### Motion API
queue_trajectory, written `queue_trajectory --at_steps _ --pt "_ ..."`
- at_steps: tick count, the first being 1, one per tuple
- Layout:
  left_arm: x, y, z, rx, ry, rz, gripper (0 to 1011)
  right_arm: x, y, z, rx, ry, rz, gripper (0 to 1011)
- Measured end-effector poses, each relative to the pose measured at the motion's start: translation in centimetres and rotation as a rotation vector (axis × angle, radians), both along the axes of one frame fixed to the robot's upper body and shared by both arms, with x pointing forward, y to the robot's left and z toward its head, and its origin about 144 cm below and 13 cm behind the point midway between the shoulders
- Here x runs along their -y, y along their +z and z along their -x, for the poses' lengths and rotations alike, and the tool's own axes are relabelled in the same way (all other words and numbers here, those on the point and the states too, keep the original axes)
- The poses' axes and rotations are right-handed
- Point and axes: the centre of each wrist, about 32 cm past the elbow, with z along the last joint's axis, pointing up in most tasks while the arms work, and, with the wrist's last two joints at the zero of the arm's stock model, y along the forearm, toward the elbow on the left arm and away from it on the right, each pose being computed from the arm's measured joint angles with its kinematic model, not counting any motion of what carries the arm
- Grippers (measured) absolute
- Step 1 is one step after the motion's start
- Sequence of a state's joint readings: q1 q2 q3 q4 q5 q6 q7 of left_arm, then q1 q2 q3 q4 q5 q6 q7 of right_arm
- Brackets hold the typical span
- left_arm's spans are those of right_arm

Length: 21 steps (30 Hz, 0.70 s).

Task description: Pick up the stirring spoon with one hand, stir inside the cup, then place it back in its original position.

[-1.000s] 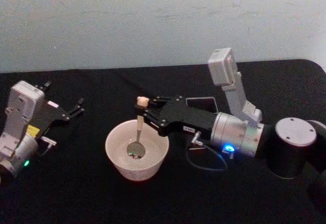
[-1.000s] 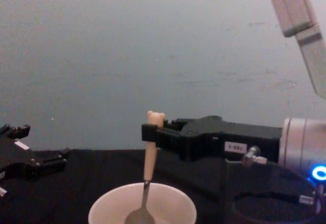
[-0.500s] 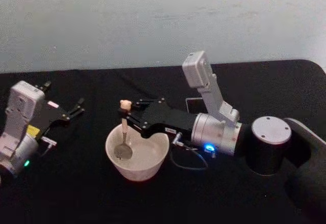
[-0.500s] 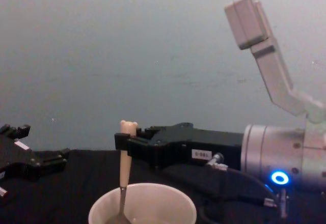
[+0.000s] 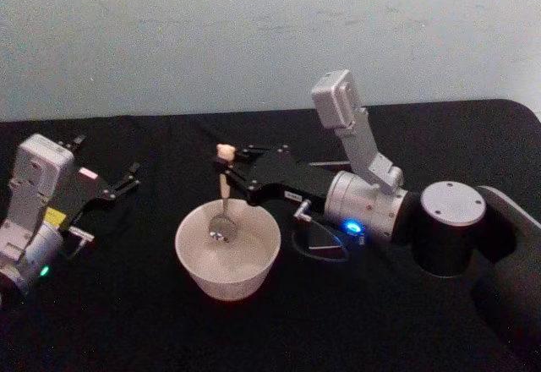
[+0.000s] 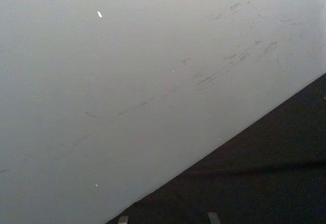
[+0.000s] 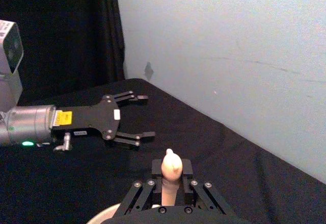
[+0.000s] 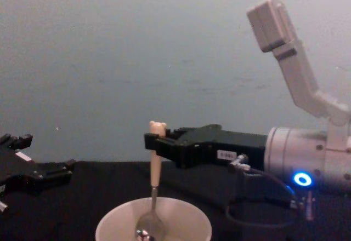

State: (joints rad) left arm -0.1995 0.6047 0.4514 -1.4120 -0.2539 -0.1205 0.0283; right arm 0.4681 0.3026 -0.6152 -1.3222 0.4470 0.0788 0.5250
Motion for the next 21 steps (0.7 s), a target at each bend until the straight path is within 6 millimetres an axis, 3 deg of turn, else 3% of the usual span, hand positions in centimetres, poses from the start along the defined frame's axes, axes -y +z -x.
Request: queue_trajectory --at_steps 15,21 --pt "0.0 0.0 0.0 0.000 0.000 0.000 1001 4.5 0.9 2.4 0.005 0.023 -0.015 215" --pt "0.0 0.0 0.0 0.000 0.000 0.000 1002 5.0 0.9 3.5 -0.016 0.067 -0.019 215"
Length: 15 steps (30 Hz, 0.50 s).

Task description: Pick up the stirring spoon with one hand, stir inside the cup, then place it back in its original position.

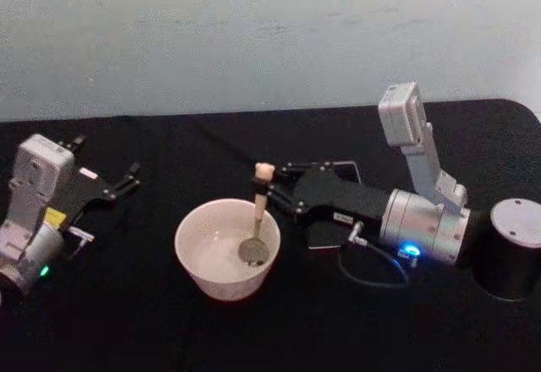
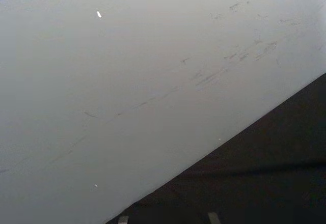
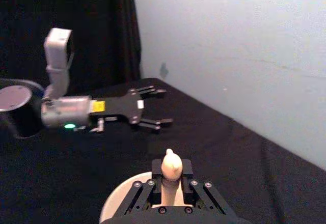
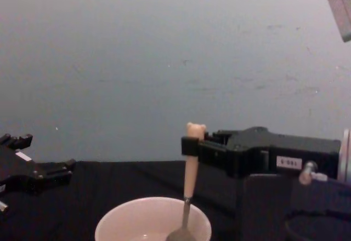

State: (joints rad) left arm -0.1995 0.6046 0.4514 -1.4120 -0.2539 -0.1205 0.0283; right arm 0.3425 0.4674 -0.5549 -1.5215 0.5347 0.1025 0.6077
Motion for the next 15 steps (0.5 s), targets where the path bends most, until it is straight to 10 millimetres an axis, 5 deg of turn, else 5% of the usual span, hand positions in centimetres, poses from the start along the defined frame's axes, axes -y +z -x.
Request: queue_trajectory --at_steps 15 --pt "0.0 0.0 0.0 0.000 0.000 0.000 1001 -2.6 -0.6 1.1 -0.020 0.100 -0.003 215"
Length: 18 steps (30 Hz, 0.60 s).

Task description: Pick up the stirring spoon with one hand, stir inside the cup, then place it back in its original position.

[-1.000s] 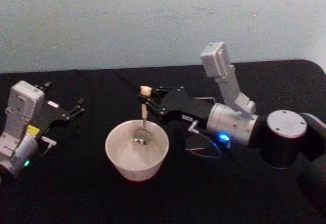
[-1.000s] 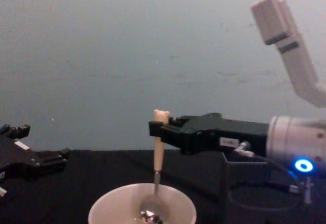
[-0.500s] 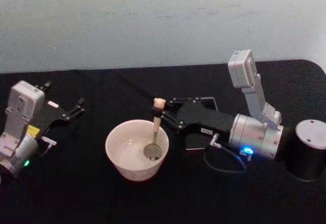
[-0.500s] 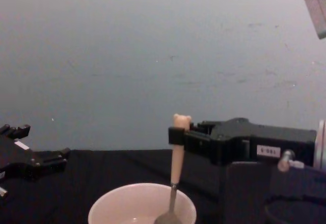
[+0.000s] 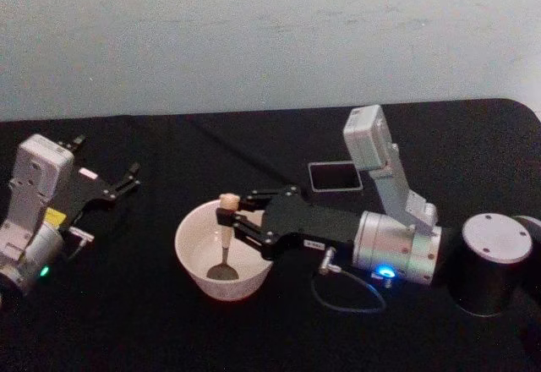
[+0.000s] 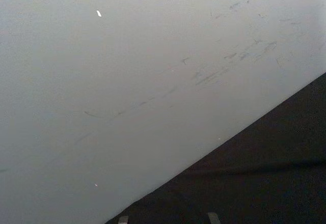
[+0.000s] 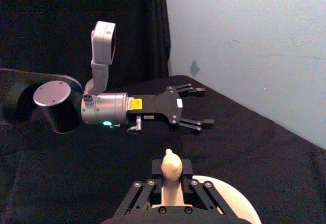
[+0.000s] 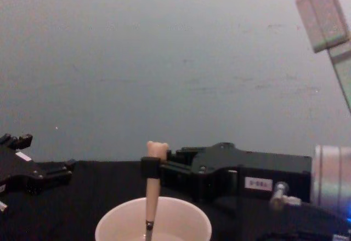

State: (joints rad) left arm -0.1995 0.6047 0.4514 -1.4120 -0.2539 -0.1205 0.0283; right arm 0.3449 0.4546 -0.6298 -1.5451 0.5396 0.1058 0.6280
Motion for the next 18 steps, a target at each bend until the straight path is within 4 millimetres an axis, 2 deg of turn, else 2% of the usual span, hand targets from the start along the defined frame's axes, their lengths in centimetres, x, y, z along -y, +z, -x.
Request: queue_trajectory --at_steps 15,18 --pt "0.0 0.0 0.0 0.000 0.000 0.000 1001 -3.2 -0.1 -1.8 0.003 -0.063 0.004 215" --pt "0.0 0.0 0.0 0.000 0.000 0.000 1001 -3.7 -0.2 -2.8 0.001 -0.108 0.006 215"
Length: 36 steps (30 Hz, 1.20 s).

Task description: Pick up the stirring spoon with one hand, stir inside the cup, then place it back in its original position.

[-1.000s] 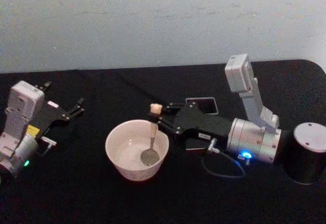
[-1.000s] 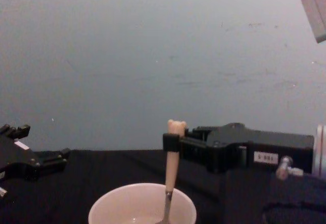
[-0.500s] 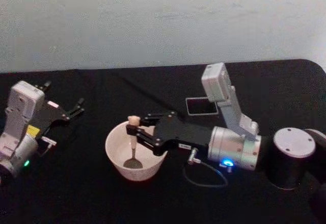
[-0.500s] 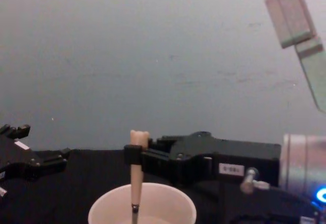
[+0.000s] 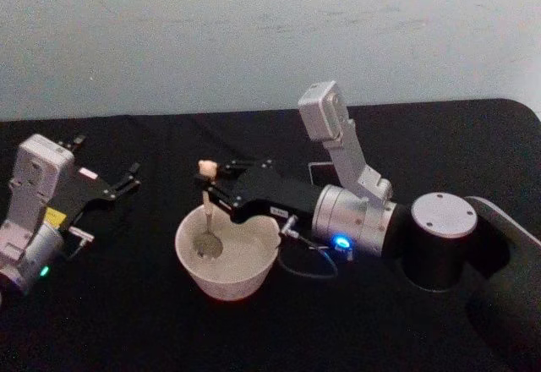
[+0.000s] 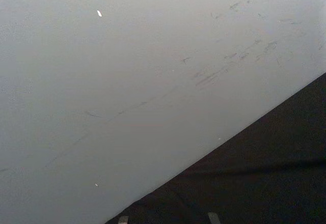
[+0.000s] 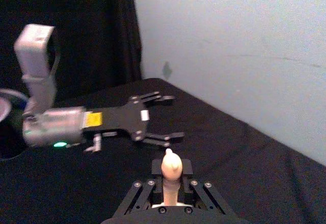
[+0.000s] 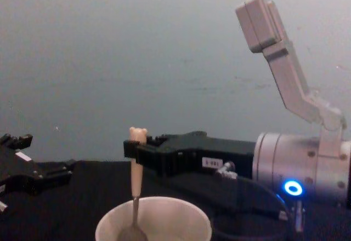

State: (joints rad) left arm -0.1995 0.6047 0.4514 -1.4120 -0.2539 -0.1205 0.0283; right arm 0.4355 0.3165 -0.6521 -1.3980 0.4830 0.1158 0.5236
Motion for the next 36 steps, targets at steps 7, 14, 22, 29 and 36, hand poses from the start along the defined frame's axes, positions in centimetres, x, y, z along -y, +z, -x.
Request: queue_trajectory --at_steps 7,14,22,29,36 --pt "0.0 0.0 0.0 0.000 0.000 0.000 1001 0.5 0.3 -1.5 -0.007 -0.078 -0.014 215" --pt "0.0 0.0 0.0 0.000 0.000 0.000 1001 2.1 0.5 -1.7 -0.011 -0.115 -0.021 215" --pt "0.0 0.0 0.0 0.000 0.000 0.000 1001 4.6 0.7 -0.3 -0.013 -0.094 -0.024 215" --pt "0.0 0.0 0.0 0.000 0.000 0.000 1001 6.2 0.8 1.5 -0.028 -0.037 -0.025 215" --pt "0.0 0.0 0.0 0.000 0.000 0.000 1001 5.6 0.7 2.6 -0.044 0.015 -0.027 215"
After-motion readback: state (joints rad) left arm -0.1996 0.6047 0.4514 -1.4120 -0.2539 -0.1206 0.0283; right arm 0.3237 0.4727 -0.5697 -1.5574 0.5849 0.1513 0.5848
